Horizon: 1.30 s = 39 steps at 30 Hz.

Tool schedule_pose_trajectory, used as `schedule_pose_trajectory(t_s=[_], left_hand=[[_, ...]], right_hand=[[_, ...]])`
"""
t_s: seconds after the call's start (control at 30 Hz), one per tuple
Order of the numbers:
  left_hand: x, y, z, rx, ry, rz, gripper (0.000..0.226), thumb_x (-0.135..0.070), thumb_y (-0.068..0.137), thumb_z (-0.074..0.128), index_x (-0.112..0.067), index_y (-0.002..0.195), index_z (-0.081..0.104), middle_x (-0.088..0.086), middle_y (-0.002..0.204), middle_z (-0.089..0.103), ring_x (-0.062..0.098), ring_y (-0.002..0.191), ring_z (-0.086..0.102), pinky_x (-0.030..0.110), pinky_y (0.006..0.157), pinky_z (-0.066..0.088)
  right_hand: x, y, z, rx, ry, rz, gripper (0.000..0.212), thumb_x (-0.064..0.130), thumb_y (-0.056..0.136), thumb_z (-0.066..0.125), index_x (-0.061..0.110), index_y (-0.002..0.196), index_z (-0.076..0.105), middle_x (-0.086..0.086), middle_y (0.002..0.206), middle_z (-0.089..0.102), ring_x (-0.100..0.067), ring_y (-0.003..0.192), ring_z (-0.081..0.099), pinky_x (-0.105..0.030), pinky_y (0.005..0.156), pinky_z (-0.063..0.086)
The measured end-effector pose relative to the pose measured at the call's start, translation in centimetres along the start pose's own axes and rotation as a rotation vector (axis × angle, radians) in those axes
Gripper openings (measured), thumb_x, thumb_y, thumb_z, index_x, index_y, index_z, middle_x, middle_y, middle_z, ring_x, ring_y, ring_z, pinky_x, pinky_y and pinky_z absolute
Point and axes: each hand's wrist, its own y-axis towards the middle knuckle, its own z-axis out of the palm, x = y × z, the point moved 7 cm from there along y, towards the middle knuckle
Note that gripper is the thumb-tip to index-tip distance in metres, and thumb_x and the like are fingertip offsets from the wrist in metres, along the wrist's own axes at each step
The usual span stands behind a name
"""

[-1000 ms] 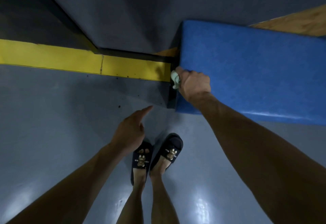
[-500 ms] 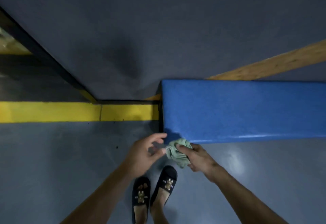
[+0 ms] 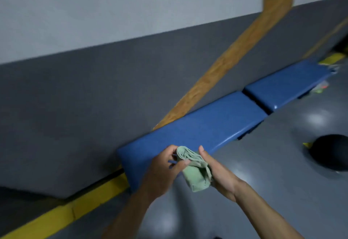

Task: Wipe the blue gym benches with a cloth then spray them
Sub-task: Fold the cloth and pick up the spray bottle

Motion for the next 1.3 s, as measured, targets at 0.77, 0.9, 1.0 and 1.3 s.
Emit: schedule_pose_trajectory(t_s=[0.77, 0.9, 1.0, 1.3], left_hand=[[-29.9, 14.2, 59.3, 0.573, -0.197, -0.098, 0.032, -0.014, 0.089, 0.070, -0.012, 0.120, 0.061, 0.005, 0.107, 0.075, 0.021, 0.097, 0.072, 0.027, 0.073, 0.056], [-31.3, 18.0, 64.4, 0.632, -0.155, -0.114, 0.033, -0.016, 0.088, 0.071, -0.005, 0.118, 0.065, 0.004, 0.097, 0.077, 0.018, 0.089, 0.073, 0.027, 0.074, 0.057], [-31.5, 21.9, 68.2, 0.616, -0.173, -0.100, 0.032, -0.014, 0.082, 0.077, -0.009, 0.111, 0.067, -0.005, 0.079, 0.075, 0.007, 0.073, 0.070, 0.017, 0.059, 0.051], [-31.5, 38.7, 80.7, 0.601, -0.306, -0.229, 0.039, -0.028, 0.081, 0.078, -0.010, 0.114, 0.067, 0.011, 0.103, 0.075, 0.029, 0.095, 0.072, 0.039, 0.079, 0.058]], right_hand=[[1.7, -33.1, -55.5, -0.597, 0.150, -0.403, 0.036, 0.044, 0.094, 0.058, 0.015, 0.109, 0.073, -0.006, 0.107, 0.073, -0.021, 0.103, 0.068, -0.040, 0.092, 0.053], [3.0, -33.5, -61.4, -0.670, 0.129, -0.423, 0.033, 0.047, 0.088, 0.063, 0.020, 0.104, 0.075, 0.001, 0.101, 0.075, -0.013, 0.098, 0.069, -0.032, 0.089, 0.054], [4.0, -32.3, -66.0, -0.720, 0.031, -0.424, 0.036, 0.052, 0.087, 0.064, 0.020, 0.097, 0.075, -0.002, 0.093, 0.075, -0.017, 0.090, 0.070, -0.037, 0.082, 0.056], [7.0, -25.2, -84.1, -0.769, -0.044, -0.345, 0.034, 0.029, 0.079, 0.074, 0.019, 0.111, 0.067, 0.001, 0.101, 0.074, -0.013, 0.095, 0.069, -0.035, 0.086, 0.056]])
